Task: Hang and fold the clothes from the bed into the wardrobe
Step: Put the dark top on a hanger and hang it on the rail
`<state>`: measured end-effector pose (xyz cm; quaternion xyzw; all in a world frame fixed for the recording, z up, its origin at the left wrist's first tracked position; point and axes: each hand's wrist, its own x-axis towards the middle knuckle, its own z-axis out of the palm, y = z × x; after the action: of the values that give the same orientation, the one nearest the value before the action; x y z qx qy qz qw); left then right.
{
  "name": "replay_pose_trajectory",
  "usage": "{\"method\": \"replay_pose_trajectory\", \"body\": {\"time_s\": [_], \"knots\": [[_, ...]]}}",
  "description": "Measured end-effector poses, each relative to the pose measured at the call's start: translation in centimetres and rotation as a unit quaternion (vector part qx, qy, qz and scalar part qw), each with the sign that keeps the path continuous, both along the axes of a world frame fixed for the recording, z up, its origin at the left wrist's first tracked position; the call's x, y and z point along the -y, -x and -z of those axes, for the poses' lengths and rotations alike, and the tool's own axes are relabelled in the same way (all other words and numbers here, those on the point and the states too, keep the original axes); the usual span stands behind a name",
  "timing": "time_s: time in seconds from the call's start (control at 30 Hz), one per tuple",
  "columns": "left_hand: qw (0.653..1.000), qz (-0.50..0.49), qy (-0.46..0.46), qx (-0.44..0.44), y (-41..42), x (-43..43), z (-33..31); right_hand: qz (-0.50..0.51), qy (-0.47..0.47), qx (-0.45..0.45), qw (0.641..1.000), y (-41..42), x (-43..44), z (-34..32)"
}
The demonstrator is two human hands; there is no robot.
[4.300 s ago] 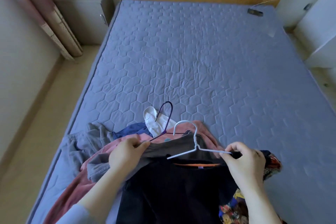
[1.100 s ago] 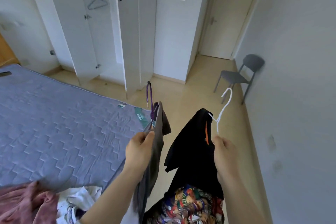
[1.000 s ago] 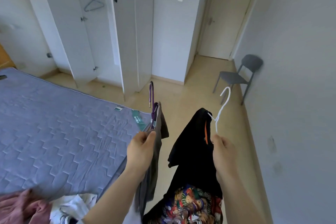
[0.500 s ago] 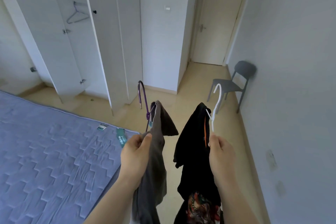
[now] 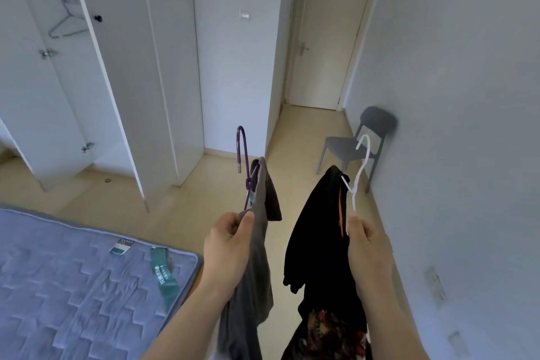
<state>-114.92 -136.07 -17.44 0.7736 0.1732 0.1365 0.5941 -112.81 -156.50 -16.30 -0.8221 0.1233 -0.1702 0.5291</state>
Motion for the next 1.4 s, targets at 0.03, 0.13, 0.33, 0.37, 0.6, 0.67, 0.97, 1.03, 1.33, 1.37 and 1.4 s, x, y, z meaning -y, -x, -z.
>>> {"method": "replay_pose_trajectory", "body": {"time_s": [0.03, 0.13, 0.33, 0.37, 0.6, 0.67, 0.97, 1.03, 1.33, 1.37, 1.4], "knots": [[1.0, 0.006, -0.001, -0.001, -1.6, -0.1, -0.1, 0.007, -0.003, 0.004, 1.0, -1.3, -0.1, 0.0], [1.0, 0.014, -0.005, -0.006, -5.8, 0.1, 0.0, 0.022, -0.008, 0.001, 1.0, -5.2, 0.0, 0.1], [1.0, -0.004, -0.02, -0.016, -14.3, 1.2, 0.7, 0.001, -0.019, 0.004, 1.0, -14.0, 1.1, 0.6], [0.999, -0.013, -0.024, -0.018, -15.6, 1.5, 0.8, -0.013, -0.022, 0.002, 1.0, -15.5, 1.3, 0.8], [0.997, -0.059, -0.053, -0.016, -24.1, 2.9, 0.6, -0.076, 0.003, 0.005, 0.997, -27.3, 2.6, 1.0], [0.995, -0.08, -0.052, -0.011, -26.2, 2.8, 0.6, -0.088, 0.009, 0.011, 0.996, -30.4, 2.4, 1.1], [0.991, -0.123, -0.043, -0.028, -36.3, -2.0, 2.1, -0.137, 0.046, 0.03, 0.989, -41.9, -2.8, 2.2], [0.991, -0.125, -0.036, -0.031, -38.8, -3.7, 2.5, -0.138, 0.058, 0.029, 0.988, -44.6, -4.5, 2.3], [0.989, -0.14, -0.041, -0.035, -49.3, -11.0, 2.3, -0.141, 0.105, 0.037, 0.984, -55.8, -11.8, 1.1], [0.988, -0.142, -0.041, -0.037, -50.3, -11.5, 2.4, -0.144, 0.109, 0.038, 0.983, -57.0, -12.3, 1.1], [0.988, -0.144, -0.042, -0.04, -51.3, -12.1, 2.5, -0.152, 0.103, 0.036, 0.982, -58.1, -12.8, 1.2]]}}
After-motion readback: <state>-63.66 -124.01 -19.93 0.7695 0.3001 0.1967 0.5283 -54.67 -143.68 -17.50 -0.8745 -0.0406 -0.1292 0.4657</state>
